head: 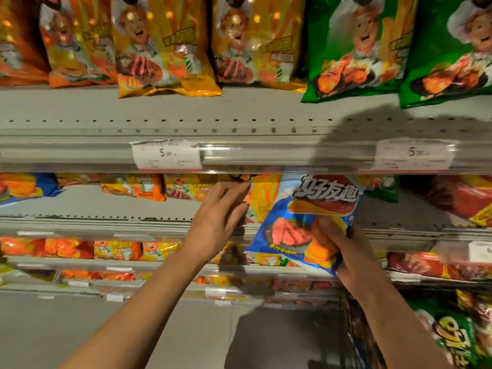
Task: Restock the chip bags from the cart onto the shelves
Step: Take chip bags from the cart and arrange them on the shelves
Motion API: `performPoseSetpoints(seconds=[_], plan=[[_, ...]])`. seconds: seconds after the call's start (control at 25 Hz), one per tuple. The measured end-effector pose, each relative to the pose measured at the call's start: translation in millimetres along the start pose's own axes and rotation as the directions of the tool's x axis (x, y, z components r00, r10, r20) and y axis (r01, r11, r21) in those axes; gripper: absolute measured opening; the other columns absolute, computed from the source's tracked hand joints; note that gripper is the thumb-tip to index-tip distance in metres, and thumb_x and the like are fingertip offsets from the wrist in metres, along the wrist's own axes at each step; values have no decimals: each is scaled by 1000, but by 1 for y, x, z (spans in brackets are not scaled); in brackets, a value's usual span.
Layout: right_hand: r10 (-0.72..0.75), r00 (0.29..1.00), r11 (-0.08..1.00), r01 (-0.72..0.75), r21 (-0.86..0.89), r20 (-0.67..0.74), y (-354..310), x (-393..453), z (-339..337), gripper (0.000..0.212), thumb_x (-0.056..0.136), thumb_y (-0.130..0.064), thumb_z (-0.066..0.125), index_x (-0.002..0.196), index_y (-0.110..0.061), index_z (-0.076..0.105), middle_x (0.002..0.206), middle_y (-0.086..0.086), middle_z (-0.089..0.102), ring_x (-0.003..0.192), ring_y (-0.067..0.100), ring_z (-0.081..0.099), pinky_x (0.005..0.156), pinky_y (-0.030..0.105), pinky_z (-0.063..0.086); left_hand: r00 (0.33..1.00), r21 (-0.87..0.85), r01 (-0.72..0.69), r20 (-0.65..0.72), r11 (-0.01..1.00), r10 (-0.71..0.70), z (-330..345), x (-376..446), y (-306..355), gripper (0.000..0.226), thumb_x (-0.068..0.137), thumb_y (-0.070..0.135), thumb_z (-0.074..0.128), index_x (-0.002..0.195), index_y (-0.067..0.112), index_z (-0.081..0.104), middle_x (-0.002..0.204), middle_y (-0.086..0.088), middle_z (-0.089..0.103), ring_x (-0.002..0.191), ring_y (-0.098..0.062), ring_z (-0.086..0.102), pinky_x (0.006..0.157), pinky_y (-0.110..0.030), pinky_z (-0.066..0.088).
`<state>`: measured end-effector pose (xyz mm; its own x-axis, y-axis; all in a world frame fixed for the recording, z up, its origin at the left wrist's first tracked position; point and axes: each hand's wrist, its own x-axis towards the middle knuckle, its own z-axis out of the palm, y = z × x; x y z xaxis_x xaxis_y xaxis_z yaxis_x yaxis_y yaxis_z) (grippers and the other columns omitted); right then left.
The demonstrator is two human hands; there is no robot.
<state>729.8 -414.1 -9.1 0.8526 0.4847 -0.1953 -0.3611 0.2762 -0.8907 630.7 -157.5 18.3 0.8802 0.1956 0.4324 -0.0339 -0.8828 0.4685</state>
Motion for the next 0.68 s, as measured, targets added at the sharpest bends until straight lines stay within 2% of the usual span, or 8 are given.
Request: performPoseSetpoints(seconds=[0.08, 0.16, 0.24, 0.32, 0.4, 0.48, 0.6, 0.68], plan=[[-16, 998, 999, 19, 46, -60, 6, -1, 10, 28, 76, -29, 77, 103, -24, 73, 83, -2, 74, 64, 13, 72, 53, 30, 61, 999, -12, -42, 11, 999, 42, -13, -11, -11, 41, 101, 26, 56, 140, 14, 56, 130, -6, 54, 121, -22, 51, 103, -27, 41], [-22, 992, 997, 31, 70, -127, 13, -4, 24, 39, 78, -26, 71, 118, -24, 69, 106, 0, 79, 89, 18, 78, 74, 41, 66, 998, -23, -66, 22, 998, 66, -25, -24, -26, 40, 99, 19, 60, 139, 12, 57, 131, -9, 55, 123, -24, 50, 106, -30, 41], [-63, 983, 993, 80, 91, -173, 25, -12, 49, 35, 78, -25, 69, 113, -29, 74, 114, 0, 78, 97, 18, 77, 79, 42, 64, 997, -56, -79, 7, 995, 80, -38, -35, -46, 39, 98, 15, 63, 136, 8, 60, 130, -12, 57, 123, -25, 51, 107, -30, 40], [-101, 979, 989, 119, 92, -179, 42, -20, 81, 31, 81, -24, 66, 111, -30, 75, 109, -1, 80, 95, 17, 78, 73, 38, 65, 992, -64, -124, -10, 990, 123, -55, -44, -71, 36, 97, 13, 63, 132, 4, 62, 127, -14, 59, 120, -27, 54, 104, -33, 43], [-133, 976, 987, 147, 69, -171, 66, -23, 129, 38, 85, -22, 64, 123, -19, 67, 104, 0, 80, 93, 18, 78, 70, 33, 63, 989, -65, -146, 4, 987, 147, -79, -60, -109, 36, 91, 7, 65, 127, 0, 63, 125, -16, 60, 118, -30, 56, 101, -40, 47], [-150, 980, 987, 157, 44, -132, 94, -22, 181, 34, 86, -18, 63, 120, -11, 64, 87, -1, 79, 74, 17, 76, 61, 30, 61, 996, -84, -89, 21, 992, 91, -112, -76, -155, 37, 87, 9, 65, 124, 5, 63, 122, -15, 62, 115, -33, 57, 97, -43, 49], [-117, 993, 990, 119, 74, -23, 137, -12, 272, 17, 88, -18, 67, 104, -13, 68, 66, -4, 63, 52, 11, 59, 52, 26, 51, 999, -61, 40, -22, 997, -41, -179, -114, -233, 34, 85, 15, 62, 119, 17, 59, 114, -13, 64, 110, -29, 56, 93, -37, 44], [-83, 996, 997, 83, 2, 44, 160, -7, 330, 35, 89, -20, 71, 120, -5, 65, 74, -5, 68, 59, 10, 64, 55, 27, 54, 999, 11, 46, -22, 999, -46, -217, -139, -277, 33, 84, 9, 63, 117, 7, 67, 114, -13, 65, 111, -33, 59, 95, -38, 46]])
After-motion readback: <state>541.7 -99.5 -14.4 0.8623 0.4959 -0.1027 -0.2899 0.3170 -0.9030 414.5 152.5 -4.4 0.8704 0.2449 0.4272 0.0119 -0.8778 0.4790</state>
